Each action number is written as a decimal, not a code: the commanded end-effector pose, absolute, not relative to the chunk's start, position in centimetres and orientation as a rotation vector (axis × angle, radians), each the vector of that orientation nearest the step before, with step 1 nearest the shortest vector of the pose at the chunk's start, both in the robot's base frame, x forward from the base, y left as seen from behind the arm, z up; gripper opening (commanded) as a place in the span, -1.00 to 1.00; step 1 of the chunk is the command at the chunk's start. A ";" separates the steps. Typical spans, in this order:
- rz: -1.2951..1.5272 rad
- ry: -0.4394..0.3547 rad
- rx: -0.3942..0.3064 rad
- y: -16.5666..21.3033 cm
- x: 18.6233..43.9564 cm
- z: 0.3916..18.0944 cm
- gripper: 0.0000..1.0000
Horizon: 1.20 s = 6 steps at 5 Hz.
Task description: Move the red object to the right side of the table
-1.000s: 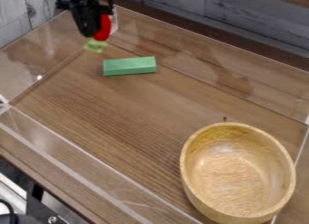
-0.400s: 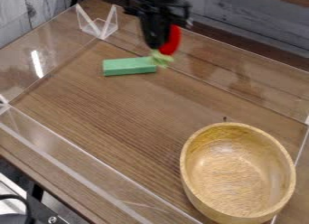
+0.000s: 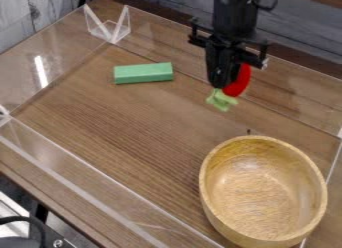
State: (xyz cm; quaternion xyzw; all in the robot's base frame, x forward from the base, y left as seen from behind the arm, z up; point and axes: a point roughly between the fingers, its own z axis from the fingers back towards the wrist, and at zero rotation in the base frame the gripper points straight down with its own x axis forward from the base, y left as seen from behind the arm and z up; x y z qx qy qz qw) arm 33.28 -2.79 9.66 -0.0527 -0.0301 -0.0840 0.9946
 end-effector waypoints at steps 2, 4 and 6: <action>-0.197 -0.074 -0.085 -2.1 33.0 6.9 -1.00; -0.195 -0.073 -0.075 -1.9 33.1 5.3 -1.00; -0.191 -0.075 -0.082 -2.0 33.2 5.3 1.00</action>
